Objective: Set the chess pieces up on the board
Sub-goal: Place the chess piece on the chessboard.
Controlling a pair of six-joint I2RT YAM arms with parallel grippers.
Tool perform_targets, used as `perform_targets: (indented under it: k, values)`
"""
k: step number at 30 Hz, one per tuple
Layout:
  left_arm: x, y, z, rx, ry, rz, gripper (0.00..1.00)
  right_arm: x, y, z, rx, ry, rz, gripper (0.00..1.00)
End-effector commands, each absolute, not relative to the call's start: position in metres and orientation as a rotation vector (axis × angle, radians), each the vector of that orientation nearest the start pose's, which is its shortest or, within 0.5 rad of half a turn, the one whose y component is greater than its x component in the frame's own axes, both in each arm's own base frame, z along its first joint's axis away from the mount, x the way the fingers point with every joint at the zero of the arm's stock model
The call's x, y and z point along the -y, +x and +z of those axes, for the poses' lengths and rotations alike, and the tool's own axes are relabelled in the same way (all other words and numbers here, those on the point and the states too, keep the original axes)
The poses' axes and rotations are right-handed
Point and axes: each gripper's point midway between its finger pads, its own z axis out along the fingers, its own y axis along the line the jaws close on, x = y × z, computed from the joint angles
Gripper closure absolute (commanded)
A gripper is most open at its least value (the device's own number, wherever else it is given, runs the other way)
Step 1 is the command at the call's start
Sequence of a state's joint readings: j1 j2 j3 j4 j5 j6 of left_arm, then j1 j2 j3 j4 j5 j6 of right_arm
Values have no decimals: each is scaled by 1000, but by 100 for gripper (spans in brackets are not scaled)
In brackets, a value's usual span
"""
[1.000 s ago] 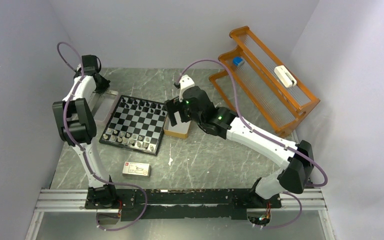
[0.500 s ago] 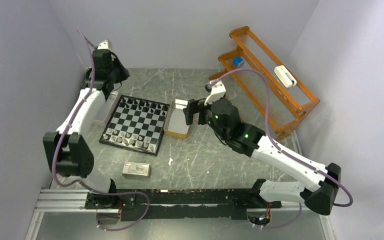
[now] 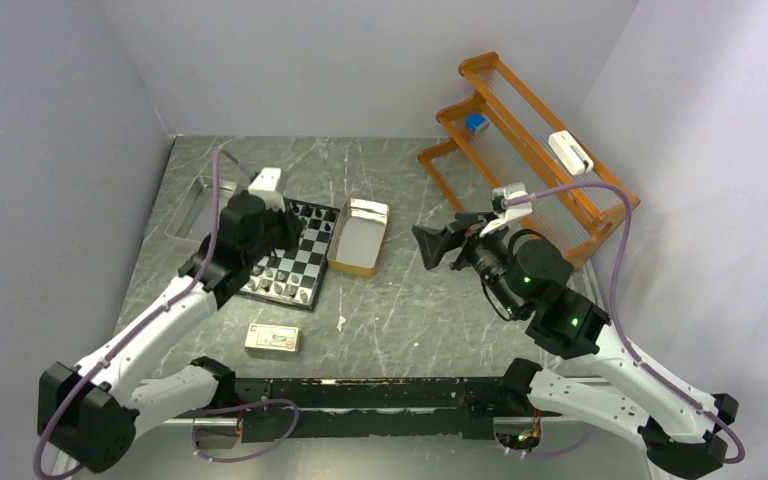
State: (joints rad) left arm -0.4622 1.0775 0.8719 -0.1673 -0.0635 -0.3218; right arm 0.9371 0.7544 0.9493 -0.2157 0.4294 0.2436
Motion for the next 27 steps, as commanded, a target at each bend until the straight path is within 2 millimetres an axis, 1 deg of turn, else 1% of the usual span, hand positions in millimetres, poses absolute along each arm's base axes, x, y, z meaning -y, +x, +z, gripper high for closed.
perform_targets:
  k: [1, 3, 4, 8, 11, 15, 22, 27]
  values:
    - [151, 312, 203, -1902, 16, -405, 95, -205, 211, 342, -1616, -272, 660, 0]
    - [147, 308, 199, -1853, 9, -400, 95, -206, 208, 338, -1629, -283, 671, 0]
    - [148, 306, 189, -1853, 28, -395, 95, -206, 207, 335, -1634, -283, 676, 0]
    - [165, 306, 170, -1866, 160, -401, 95, -206, 203, 330, -1633, -257, 717, 0]
    - [171, 304, 157, -1863, 209, -365, 95, -205, 201, 329, -1634, -245, 737, 0]
    - [177, 302, 146, -1844, 199, -384, 95, -202, 199, 326, -1652, -253, 725, 0]
    - [174, 297, 122, -1869, 165, -321, 95, -193, 195, 327, -1645, -245, 716, 0]
    - [173, 291, 114, -1819, 128, -376, 95, -192, 194, 329, -1629, -236, 728, 0]
